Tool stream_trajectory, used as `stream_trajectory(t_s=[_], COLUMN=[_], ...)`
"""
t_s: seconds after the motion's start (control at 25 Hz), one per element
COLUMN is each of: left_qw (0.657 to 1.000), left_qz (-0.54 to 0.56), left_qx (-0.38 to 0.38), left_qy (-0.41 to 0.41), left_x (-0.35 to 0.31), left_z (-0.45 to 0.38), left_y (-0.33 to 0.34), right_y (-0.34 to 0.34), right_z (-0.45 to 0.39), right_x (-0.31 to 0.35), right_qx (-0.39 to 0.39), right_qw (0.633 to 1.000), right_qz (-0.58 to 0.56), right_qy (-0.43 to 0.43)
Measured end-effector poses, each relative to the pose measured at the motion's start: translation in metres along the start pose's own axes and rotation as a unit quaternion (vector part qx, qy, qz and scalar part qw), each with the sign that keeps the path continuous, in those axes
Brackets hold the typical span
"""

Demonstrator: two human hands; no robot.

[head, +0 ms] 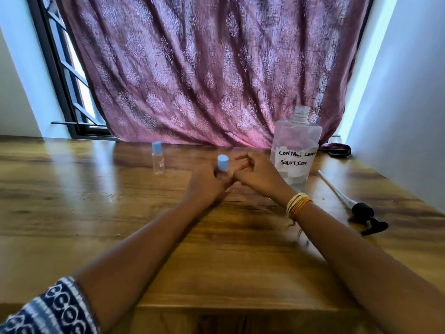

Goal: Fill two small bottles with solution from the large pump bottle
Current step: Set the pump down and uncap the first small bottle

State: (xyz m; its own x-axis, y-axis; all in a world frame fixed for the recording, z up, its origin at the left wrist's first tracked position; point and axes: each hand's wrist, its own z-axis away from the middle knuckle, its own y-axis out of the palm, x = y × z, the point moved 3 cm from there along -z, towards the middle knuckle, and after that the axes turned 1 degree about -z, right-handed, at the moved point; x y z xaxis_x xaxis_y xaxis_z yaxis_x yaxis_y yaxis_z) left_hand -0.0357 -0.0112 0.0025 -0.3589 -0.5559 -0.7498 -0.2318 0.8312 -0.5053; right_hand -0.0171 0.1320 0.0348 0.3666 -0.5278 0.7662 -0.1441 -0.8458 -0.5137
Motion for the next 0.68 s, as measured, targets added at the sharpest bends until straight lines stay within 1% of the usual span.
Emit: stream_trajectory(t_s=[0.04, 0.12, 0.16, 0.24, 0.32, 0.36, 0.48, 0.56, 0.68], left_qw=[0.999, 0.996, 0.995, 0.99, 0.979, 0.974, 0.969, 0.964, 0.957], left_qz=[-0.006, -0.018, -0.005, 0.038, 0.054, 0.07, 0.11, 0.129, 0.141], left_qx=[0.018, 0.036, 0.049, 0.111, 0.188, 0.209, 0.217, 0.233, 0.252], left_qy=[0.029, 0.081, 0.085, 0.078, 0.066, 0.052, 0.03, 0.016, 0.012], left_x=[-0.007, -0.018, -0.02, -0.017, -0.011, -0.008, -0.006, -0.006, -0.002], left_z=[0.001, 0.002, 0.003, 0.003, 0.001, 0.0, 0.0, 0.001, 0.0], left_y=[0.006, 0.012, 0.012, 0.004, -0.008, -0.013, -0.016, -0.011, -0.012], right_y=[-0.004, -0.008, -0.007, -0.007, -0.006, -0.005, -0.005, -0.005, -0.001], right_z=[0.0, 0.001, 0.002, 0.002, 0.002, 0.002, 0.004, 0.007, 0.012], right_x=[0.004, 0.009, 0.01, 0.008, 0.006, 0.006, 0.008, 0.012, 0.021], right_qx=[-0.011, -0.022, -0.025, -0.035, -0.033, -0.03, -0.034, -0.028, 0.031], right_qw=[1.0, 0.999, 0.999, 0.999, 0.999, 0.999, 0.998, 0.997, 0.991], right_qz=[-0.011, 0.003, 0.018, 0.021, 0.002, -0.005, -0.042, -0.061, -0.123], right_qy=[-0.012, -0.03, -0.037, -0.033, -0.022, -0.02, -0.016, -0.029, -0.05])
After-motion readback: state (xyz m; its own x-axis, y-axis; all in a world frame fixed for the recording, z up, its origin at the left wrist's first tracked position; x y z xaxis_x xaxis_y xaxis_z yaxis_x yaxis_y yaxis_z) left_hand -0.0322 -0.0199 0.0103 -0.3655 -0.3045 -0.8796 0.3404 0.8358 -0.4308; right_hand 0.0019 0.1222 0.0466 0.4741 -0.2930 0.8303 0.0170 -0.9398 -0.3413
